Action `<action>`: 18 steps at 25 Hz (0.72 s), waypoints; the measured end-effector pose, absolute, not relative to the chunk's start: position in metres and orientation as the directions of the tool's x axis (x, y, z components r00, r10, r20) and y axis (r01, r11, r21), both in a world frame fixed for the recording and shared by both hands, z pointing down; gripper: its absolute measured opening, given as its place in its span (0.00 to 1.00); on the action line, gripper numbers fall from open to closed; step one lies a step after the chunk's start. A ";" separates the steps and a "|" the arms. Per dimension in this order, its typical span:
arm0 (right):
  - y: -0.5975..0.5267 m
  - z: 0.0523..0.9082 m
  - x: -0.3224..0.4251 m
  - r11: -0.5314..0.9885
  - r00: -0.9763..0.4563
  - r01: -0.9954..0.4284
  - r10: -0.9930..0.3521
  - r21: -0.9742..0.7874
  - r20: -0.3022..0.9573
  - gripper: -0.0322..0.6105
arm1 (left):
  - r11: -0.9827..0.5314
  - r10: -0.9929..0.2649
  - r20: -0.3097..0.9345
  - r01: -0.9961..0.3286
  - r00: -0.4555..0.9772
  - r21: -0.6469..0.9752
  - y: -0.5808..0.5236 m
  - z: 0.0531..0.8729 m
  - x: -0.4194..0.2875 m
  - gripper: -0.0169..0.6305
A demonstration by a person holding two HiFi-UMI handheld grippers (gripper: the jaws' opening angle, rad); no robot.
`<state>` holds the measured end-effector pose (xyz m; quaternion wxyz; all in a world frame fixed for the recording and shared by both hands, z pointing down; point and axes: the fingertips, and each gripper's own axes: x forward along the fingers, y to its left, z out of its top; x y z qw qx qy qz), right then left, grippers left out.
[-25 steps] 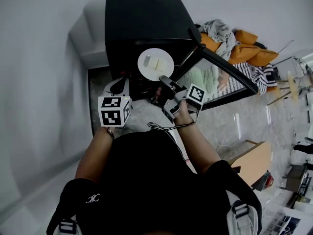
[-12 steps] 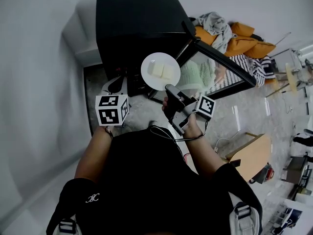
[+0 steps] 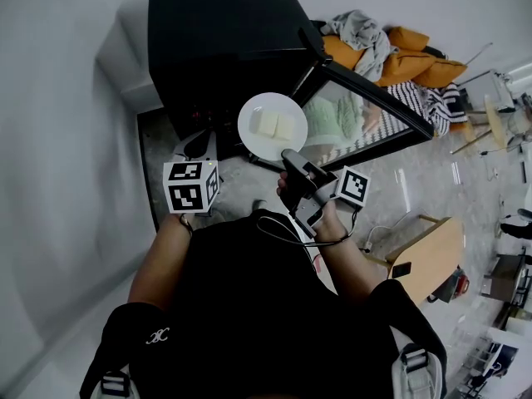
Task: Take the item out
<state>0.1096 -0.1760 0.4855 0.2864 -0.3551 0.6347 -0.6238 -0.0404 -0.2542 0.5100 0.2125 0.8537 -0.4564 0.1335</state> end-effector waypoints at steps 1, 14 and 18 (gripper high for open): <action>-0.176 0.486 0.111 -0.032 -0.584 -0.096 -0.808 -0.995 0.082 0.08 | -0.494 -0.722 0.423 -0.836 0.547 0.239 -0.255 0.510 -0.040 0.03; -0.177 0.501 0.112 -0.057 -0.586 -0.096 -0.804 -0.994 0.103 0.08 | -0.489 -0.721 0.433 -0.840 0.541 0.235 -0.265 0.514 -0.041 0.03; -0.179 0.500 0.111 -0.058 -0.587 -0.093 -0.803 -0.994 0.102 0.08 | -0.489 -0.720 0.435 -0.840 0.541 0.235 -0.267 0.514 -0.040 0.03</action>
